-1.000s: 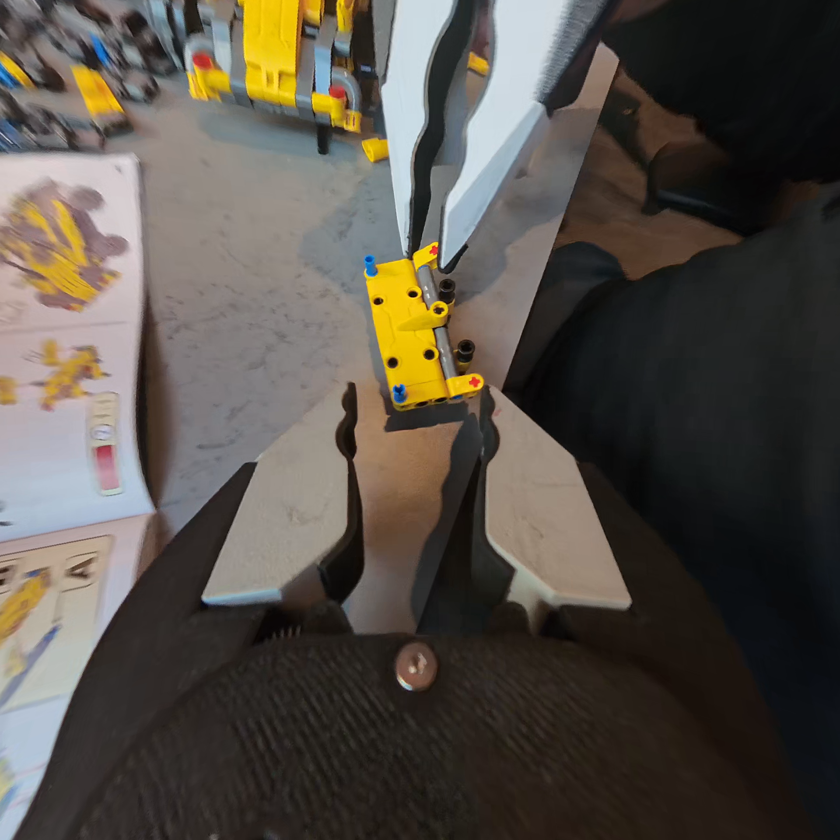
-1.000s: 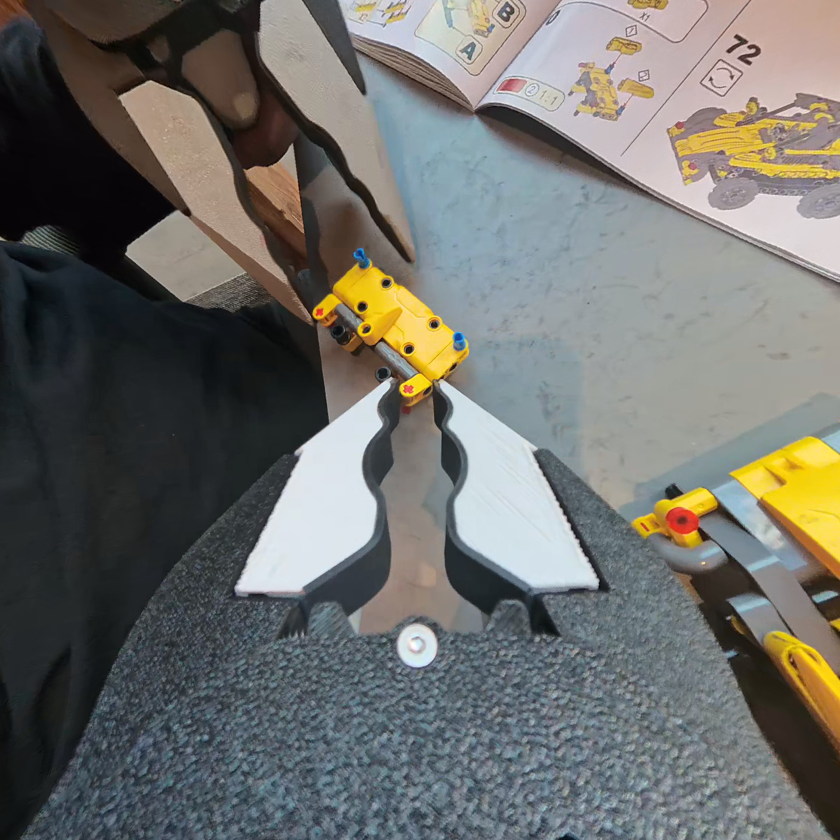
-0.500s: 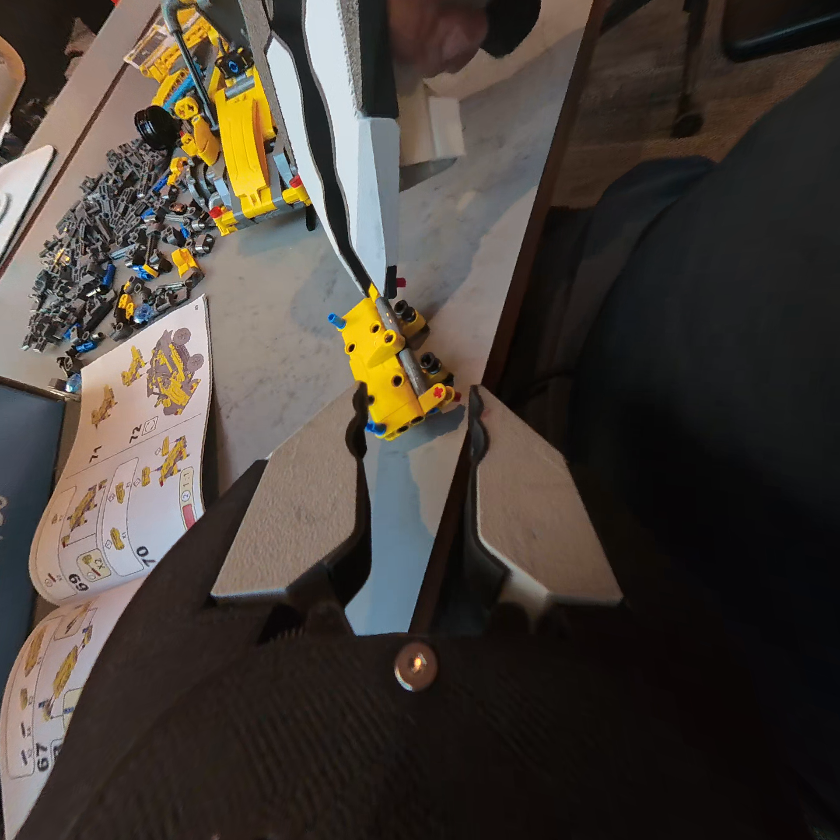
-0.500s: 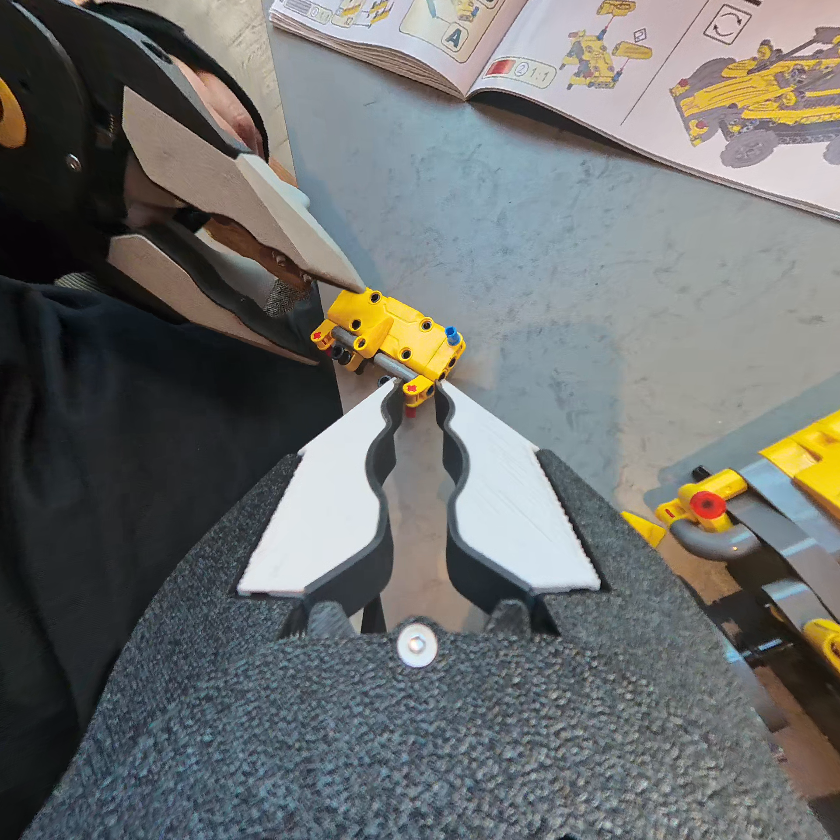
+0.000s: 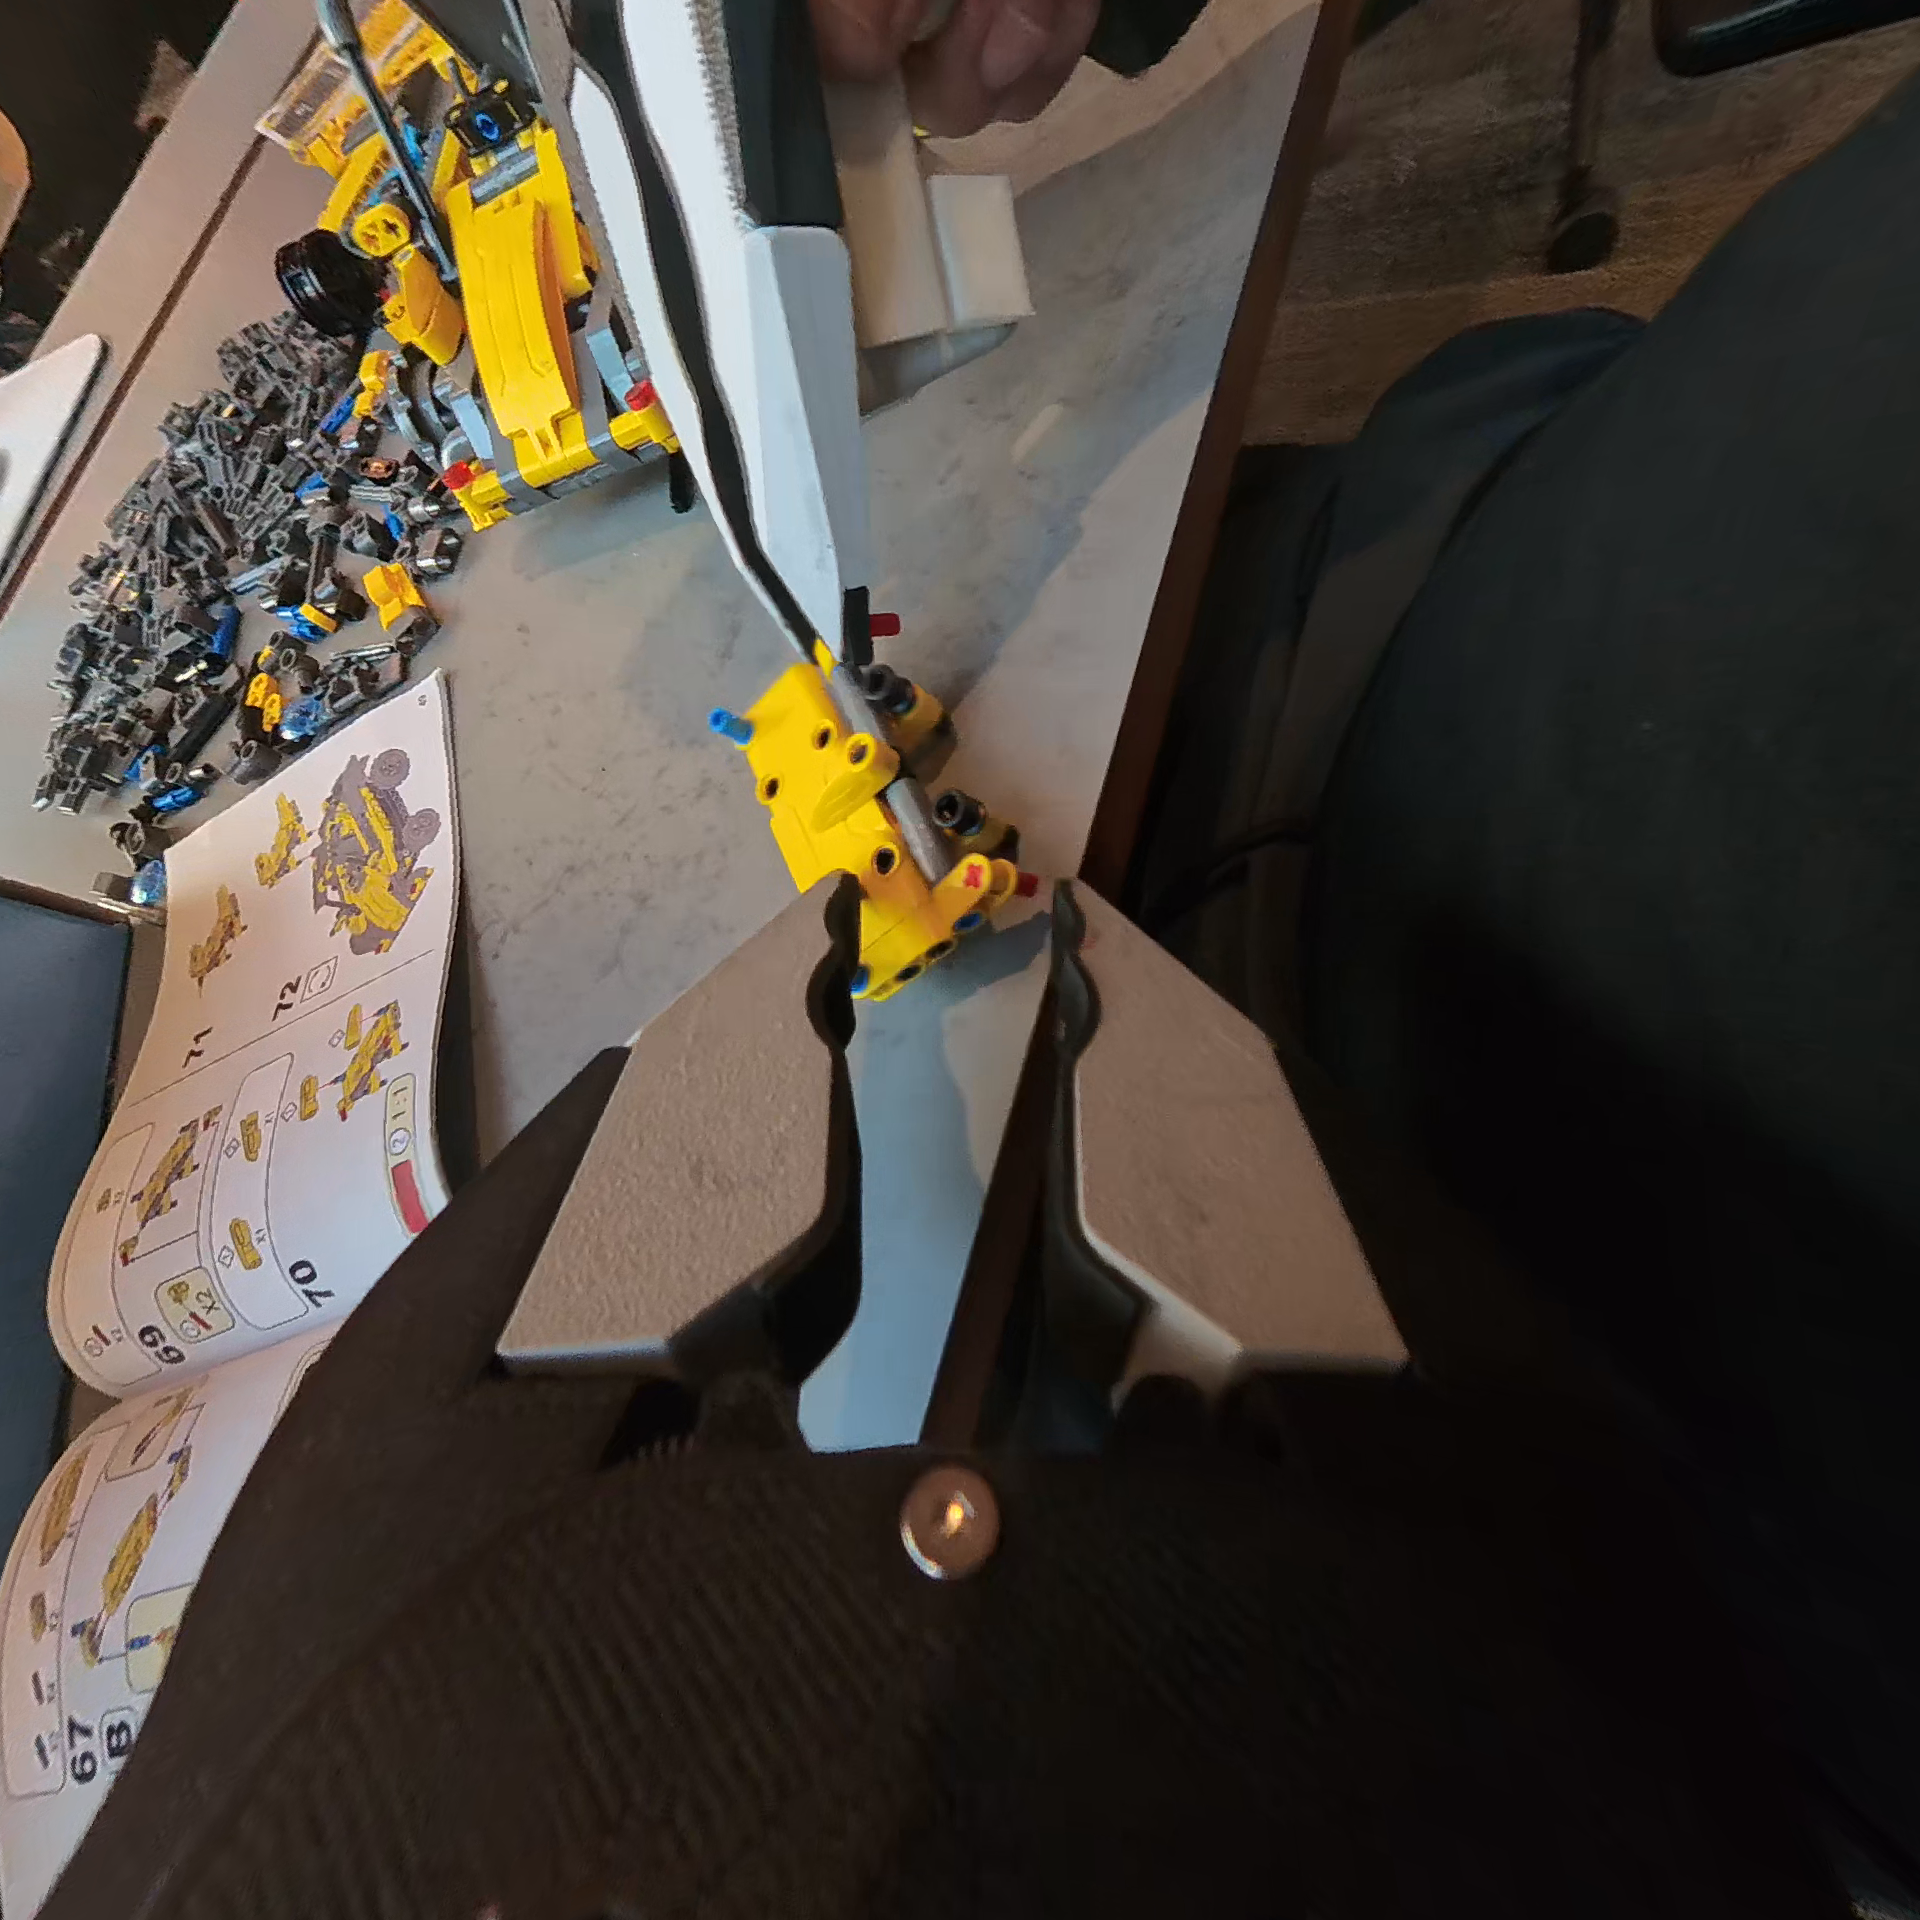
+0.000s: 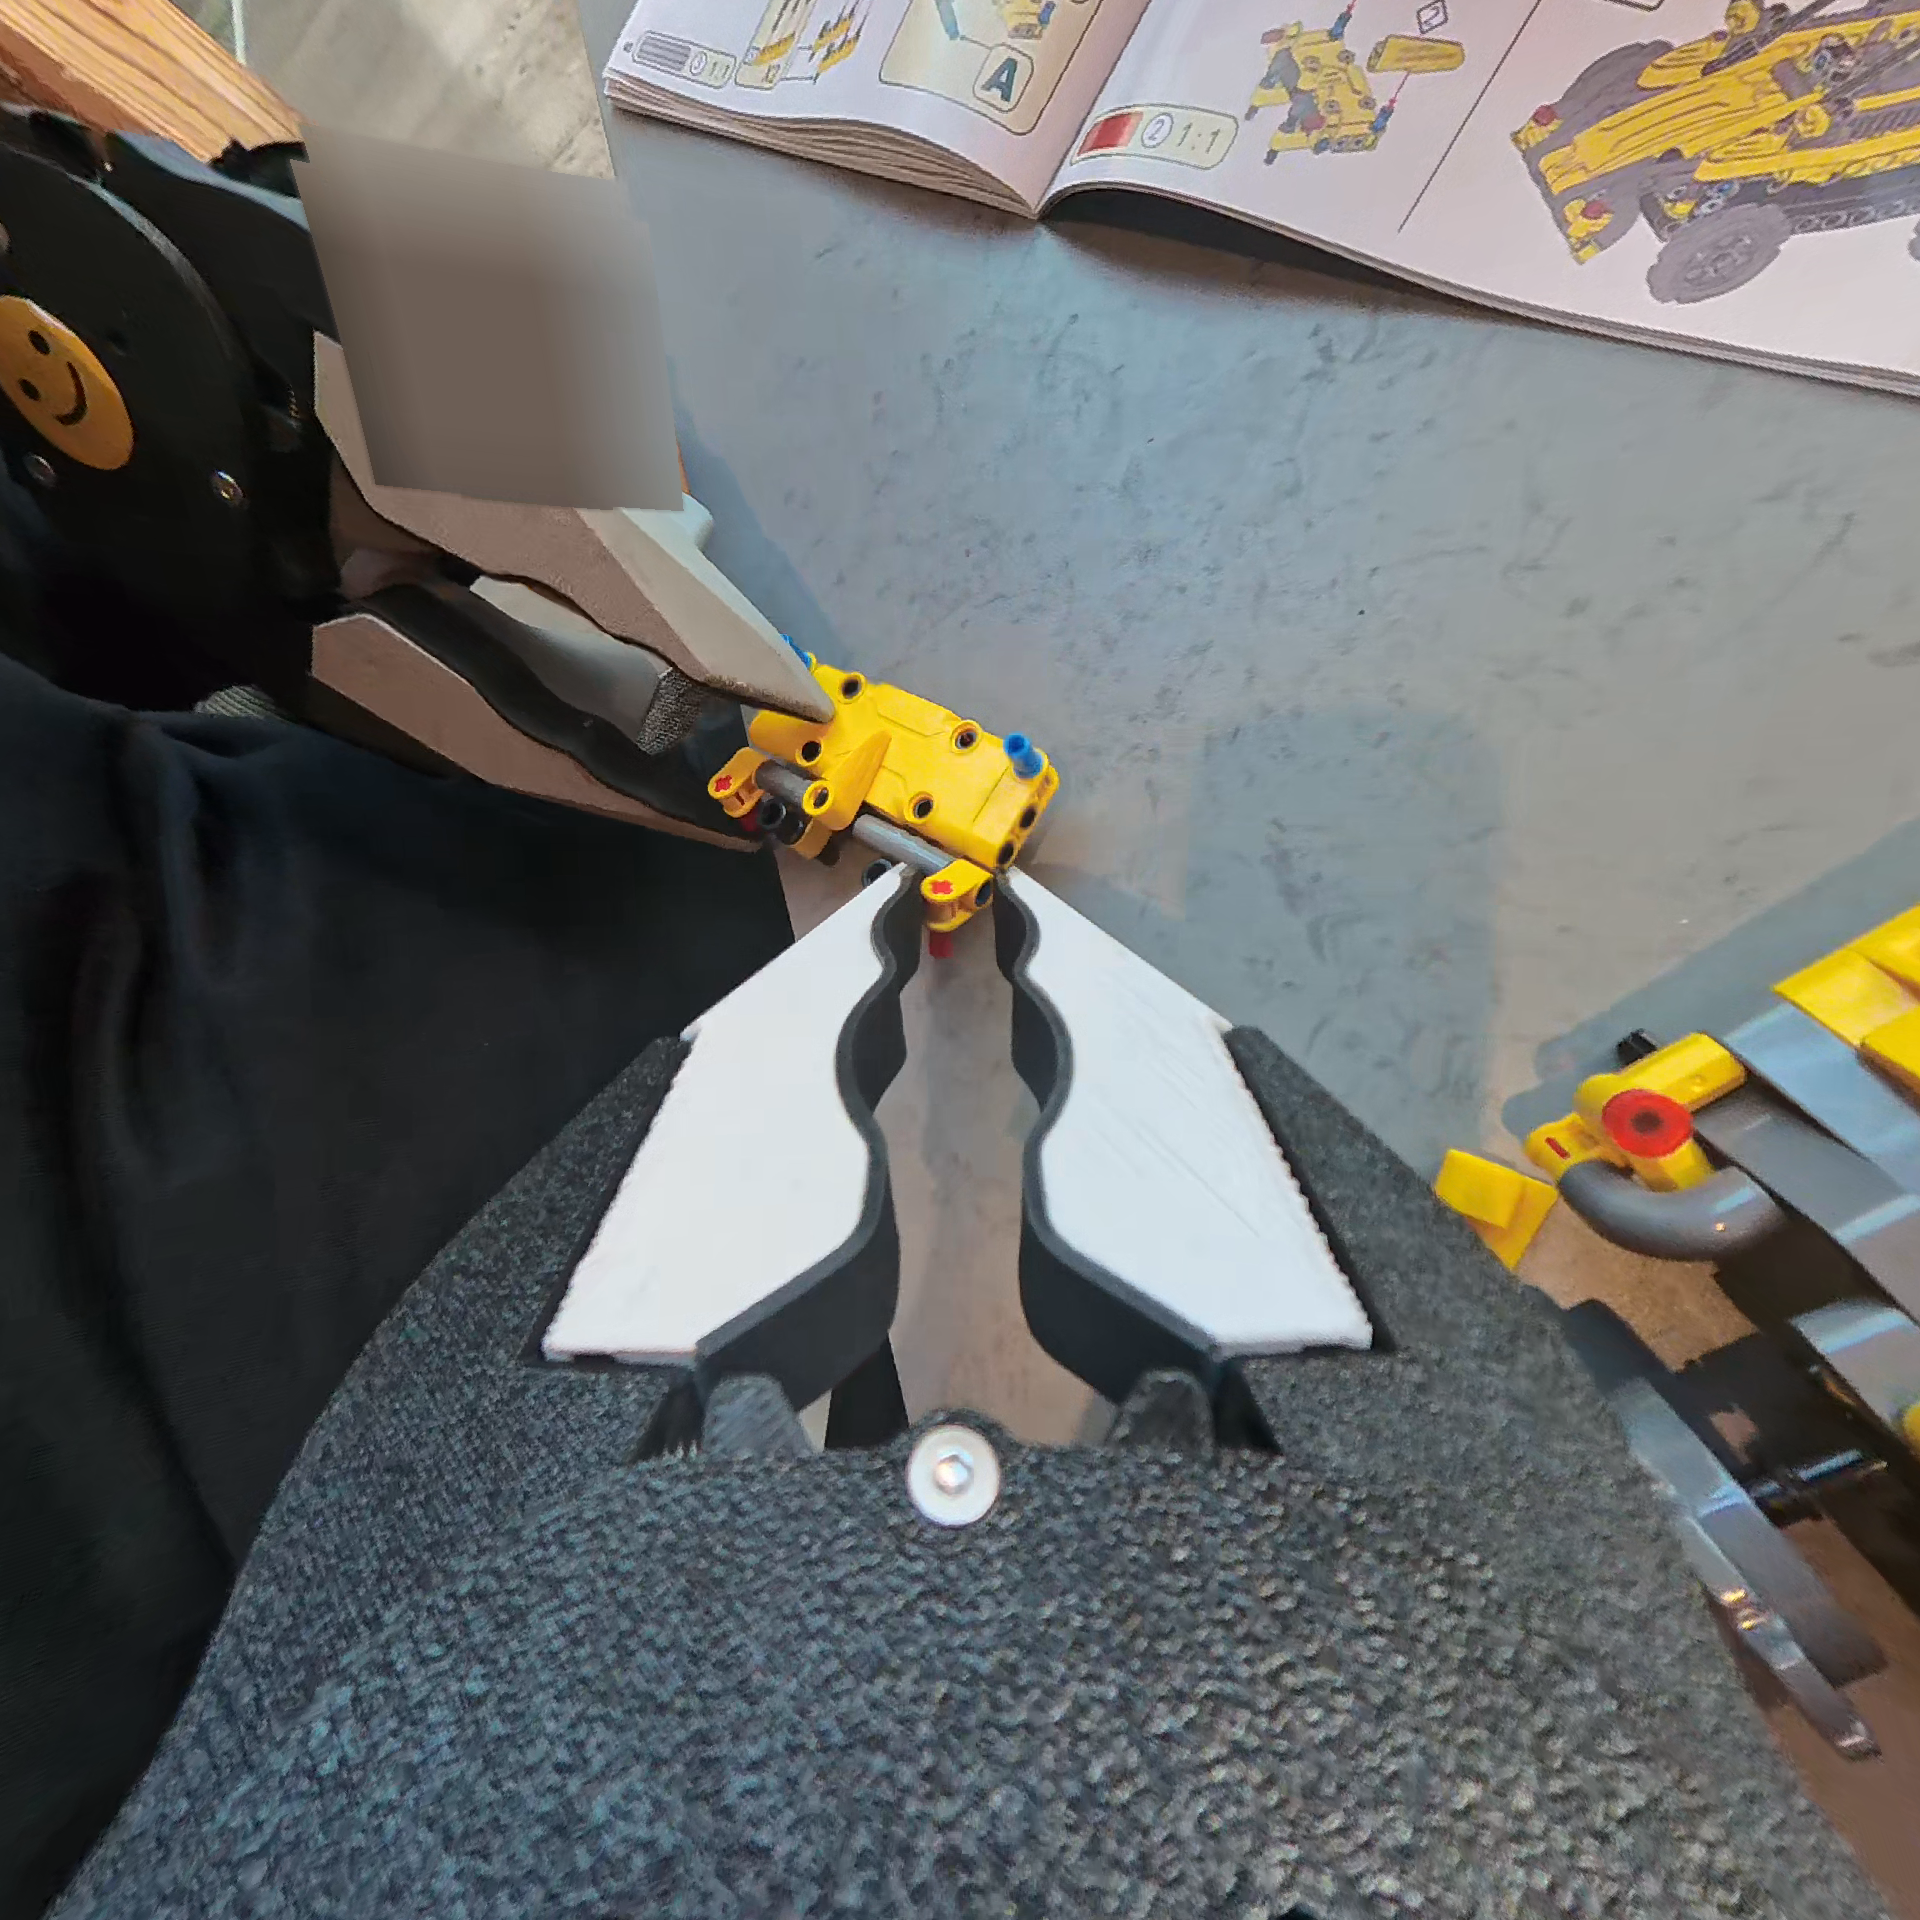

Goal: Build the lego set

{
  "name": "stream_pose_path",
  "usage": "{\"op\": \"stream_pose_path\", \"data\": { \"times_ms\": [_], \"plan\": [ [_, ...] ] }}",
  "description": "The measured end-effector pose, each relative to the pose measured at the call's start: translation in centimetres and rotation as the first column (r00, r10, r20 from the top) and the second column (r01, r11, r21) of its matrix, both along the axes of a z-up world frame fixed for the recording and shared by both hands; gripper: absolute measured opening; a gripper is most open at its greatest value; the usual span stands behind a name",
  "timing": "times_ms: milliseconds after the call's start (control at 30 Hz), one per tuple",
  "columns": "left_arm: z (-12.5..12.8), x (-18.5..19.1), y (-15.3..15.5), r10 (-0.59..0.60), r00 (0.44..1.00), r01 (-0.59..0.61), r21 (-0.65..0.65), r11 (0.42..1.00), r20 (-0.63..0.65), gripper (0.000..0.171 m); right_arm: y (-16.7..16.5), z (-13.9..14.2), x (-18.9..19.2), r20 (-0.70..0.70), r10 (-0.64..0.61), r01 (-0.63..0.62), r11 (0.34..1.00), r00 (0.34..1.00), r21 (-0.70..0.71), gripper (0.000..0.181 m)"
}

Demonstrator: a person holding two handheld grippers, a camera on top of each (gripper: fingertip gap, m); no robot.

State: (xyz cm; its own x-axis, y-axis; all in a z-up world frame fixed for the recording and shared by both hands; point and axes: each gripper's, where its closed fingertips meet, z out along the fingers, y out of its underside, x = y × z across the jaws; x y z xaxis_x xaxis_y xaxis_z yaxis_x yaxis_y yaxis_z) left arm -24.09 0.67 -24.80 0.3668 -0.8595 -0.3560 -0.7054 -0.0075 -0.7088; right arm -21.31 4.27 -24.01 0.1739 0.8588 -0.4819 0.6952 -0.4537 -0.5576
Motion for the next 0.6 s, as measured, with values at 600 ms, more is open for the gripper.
{"op": "stream_pose_path", "data": {
  "times_ms": [600],
  "plan": [
    [0.29, -0.07, 0.37, 0.011, 1.0, -0.011, 0.066, 0.998, 0.005, 0.023, 0.27, -0.16, 0.08, -0.004, -0.023, 0.023, 0.999, 1.0, -0.032, 0.013]
  ]
}}
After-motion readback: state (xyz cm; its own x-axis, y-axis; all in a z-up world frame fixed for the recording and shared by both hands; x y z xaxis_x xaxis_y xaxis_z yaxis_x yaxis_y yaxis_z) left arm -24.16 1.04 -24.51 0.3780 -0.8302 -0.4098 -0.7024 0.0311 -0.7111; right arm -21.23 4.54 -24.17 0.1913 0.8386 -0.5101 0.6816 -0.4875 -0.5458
